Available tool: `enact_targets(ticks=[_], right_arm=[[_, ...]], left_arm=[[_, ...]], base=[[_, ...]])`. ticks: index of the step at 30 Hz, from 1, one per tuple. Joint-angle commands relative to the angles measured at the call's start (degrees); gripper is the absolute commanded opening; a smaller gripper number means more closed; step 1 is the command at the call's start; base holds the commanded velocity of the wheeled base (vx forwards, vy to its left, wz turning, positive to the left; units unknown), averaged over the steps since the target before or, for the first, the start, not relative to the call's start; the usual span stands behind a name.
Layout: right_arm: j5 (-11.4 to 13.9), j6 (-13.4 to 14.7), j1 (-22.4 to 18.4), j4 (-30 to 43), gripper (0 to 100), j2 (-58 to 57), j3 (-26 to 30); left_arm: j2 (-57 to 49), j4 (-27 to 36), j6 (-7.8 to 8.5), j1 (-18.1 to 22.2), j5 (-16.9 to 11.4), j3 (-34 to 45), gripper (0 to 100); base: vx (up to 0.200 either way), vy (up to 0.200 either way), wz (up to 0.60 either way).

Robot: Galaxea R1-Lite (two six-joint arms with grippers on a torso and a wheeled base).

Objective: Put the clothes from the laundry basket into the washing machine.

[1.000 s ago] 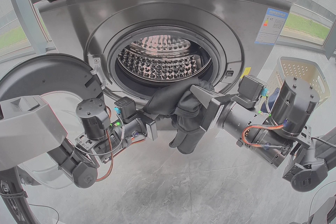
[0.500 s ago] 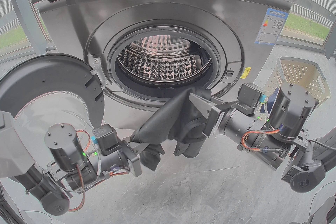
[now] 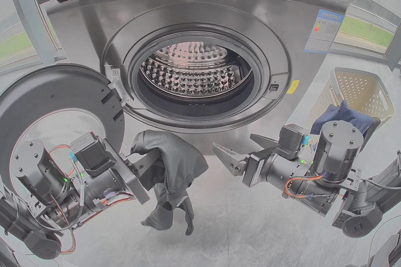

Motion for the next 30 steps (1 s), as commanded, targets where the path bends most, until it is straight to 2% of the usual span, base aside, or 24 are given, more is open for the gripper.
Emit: enact_targets(ticks=[1, 8, 10, 16, 25, 27, 30], right_arm=[[-0.1, -0.6, -0.1, -0.1, 100, 1.3, 1.1], [-0.1, -2.7, -0.1, -0.1, 100, 1.9, 2.2], [-0.1, -2.8, 0.0, -0.1, 100, 1.9, 2.1], [-0.1, -2.9, 0.7, -0.9, 100, 3.4, 1.7], [0.4, -3.2, 3.3, -4.1, 100, 5.2, 2.1], [0.8, -3.2, 3.9, -4.3, 100, 5.4, 2.0], [1.0, -3.2, 4.5, -5.2, 100, 5.5, 1.7]], left_arm=[[-0.9, 0.0, -0.04, 0.2, 0.6, -1.9, 0], [0.6, 0.0, -0.13, 0.9, 5.6, -5.0, 0], [0.6, 0.0, -0.22, 1.3, 6.1, -5.7, 0], [0.5, 0.0, -1.01, 1.7, 6.3, -7.1, 0], [1.7, 0.0, -1.01, 1.8, 6.6, -7.3, 0], [2.4, 0.0, -1.01, 1.8, 7.7, -7.5, 0], [2.6, 0.0, -1.01, 1.7, 7.8, -7.6, 0]], base=[[0.000, 0.000, 0.00], [0.000, 0.000, 0.00], [0.000, 0.000, 0.00], [0.000, 0.000, 0.00], [0.000, 0.000, 0.00], [0.000, 0.000, 0.00], [0.000, 0.000, 0.00]])
